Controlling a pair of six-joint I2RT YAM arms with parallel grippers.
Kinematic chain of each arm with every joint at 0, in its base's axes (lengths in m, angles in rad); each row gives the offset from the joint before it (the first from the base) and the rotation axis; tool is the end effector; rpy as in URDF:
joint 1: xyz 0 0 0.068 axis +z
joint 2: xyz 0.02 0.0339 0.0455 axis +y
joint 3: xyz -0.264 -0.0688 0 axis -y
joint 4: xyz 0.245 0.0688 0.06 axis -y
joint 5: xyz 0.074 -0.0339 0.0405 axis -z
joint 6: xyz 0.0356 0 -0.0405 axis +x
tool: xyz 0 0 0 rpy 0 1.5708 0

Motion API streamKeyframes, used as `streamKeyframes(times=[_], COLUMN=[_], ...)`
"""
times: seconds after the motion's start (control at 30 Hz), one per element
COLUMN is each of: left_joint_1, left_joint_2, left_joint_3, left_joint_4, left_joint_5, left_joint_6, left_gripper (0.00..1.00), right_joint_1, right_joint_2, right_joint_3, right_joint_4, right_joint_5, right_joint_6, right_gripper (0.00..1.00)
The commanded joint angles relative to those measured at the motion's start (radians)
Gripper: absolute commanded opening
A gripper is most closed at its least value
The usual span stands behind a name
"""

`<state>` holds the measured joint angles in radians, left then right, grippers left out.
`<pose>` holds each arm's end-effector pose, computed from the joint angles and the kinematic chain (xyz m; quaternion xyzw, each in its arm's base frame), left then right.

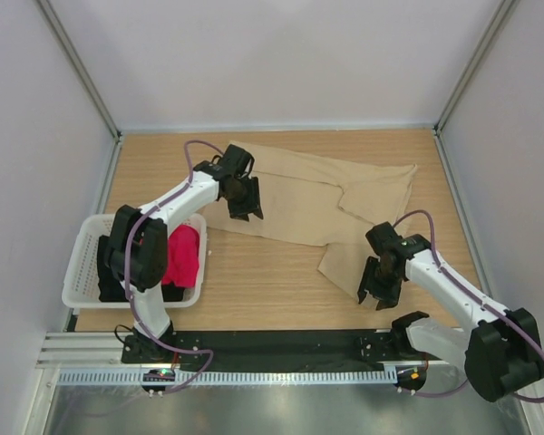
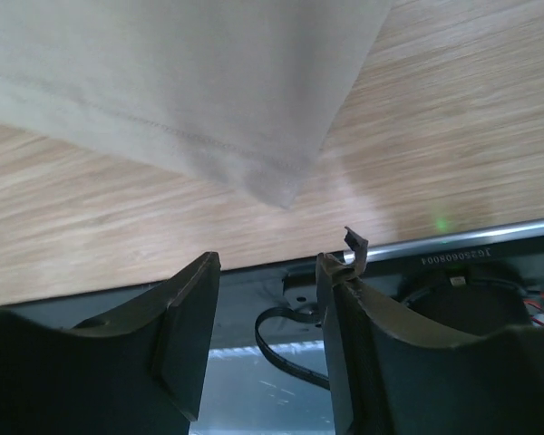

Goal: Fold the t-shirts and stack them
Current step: Fold the tshirt

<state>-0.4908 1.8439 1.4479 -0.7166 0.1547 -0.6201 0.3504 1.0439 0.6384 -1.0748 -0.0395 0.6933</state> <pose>0.3402 -0.1880 0.2307 -0.0452 0.9701 -0.1833 0.1527 0.1366 0.0514 0.1911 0.1695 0.9843 0.0396 0.0294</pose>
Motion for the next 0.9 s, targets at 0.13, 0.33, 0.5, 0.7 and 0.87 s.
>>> streamKeyframes(times=[0.13, 0.33, 0.5, 0.7, 0.87], left_joint_1=[0.000, 0.000, 0.000, 0.004, 0.006], left_joint_2=[-0.037, -0.046, -0.058, -0.035, -0.026], left_joint_3=[0.065, 0.059, 0.058, 0.088, 0.095], left_joint_4=[-0.040, -0.067, -0.092, -0.112, -0.109], left_joint_5=[-0.027, -0.050, -0.082, -0.078, -0.076], left_joint_6=[-0.001, 0.014, 0.037, 0.042, 0.040], left_gripper=[0.45, 0.45, 0.44, 0.41, 0.40], right_joint_1=[0.005, 0.005, 0.005, 0.004, -0.010], right_joint_2=[0.073, 0.145, 0.140, 0.142, 0.061], right_joint_3=[-0.032, -0.049, -0.074, -0.092, -0.047], right_joint_4=[0.130, 0.213, 0.210, 0.208, 0.179], right_joint_5=[0.087, 0.098, 0.090, 0.099, 0.203], right_joint_6=[0.129, 0.160, 0.176, 0.204, 0.233], right_gripper=[0.52, 0.49, 0.49, 0.48, 0.49])
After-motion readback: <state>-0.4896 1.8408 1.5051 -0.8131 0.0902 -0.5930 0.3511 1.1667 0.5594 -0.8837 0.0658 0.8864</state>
